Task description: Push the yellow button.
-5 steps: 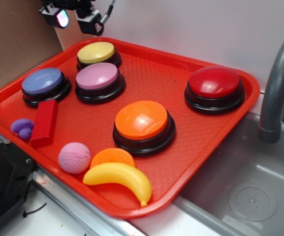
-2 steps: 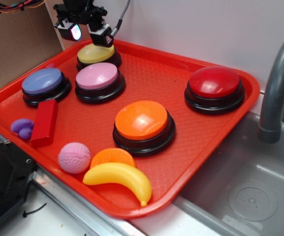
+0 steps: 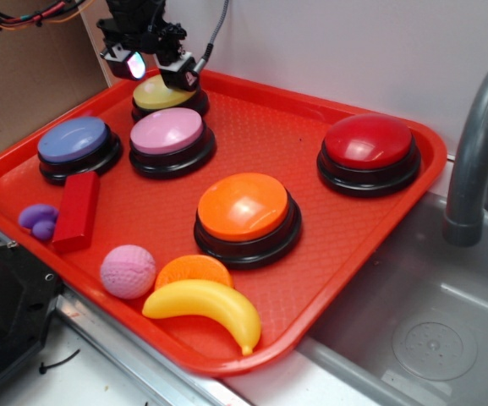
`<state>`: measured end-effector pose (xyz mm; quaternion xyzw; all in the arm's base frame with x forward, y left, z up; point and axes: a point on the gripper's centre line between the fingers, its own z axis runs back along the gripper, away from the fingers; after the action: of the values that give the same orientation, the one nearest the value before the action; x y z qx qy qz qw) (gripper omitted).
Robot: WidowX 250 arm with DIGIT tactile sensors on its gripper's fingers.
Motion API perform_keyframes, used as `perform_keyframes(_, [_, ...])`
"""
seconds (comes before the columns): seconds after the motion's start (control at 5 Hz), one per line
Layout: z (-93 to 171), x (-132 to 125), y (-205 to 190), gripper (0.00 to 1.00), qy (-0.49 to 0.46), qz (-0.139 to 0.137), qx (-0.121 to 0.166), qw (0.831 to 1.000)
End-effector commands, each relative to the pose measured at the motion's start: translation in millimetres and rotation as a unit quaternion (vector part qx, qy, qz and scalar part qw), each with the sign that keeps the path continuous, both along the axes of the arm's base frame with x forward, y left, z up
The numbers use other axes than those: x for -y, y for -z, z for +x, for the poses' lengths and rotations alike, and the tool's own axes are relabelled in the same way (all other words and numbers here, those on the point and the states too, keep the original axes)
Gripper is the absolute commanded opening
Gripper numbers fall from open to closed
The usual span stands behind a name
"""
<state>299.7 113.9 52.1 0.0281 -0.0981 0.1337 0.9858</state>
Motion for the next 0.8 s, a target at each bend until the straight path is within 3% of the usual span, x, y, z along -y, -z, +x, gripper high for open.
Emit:
perform_keyframes(0.0, [-3, -3, -1, 1.0, 0.034, -0.007, 0.002, 0.999])
perform_keyframes(0.2, [-4, -2, -4, 1.0, 0.044, 0.003, -0.034, 0.998])
perform_keyframes(0.6, [-11, -1, -34, 1.0, 0.046, 0.012, -0.014, 0.999])
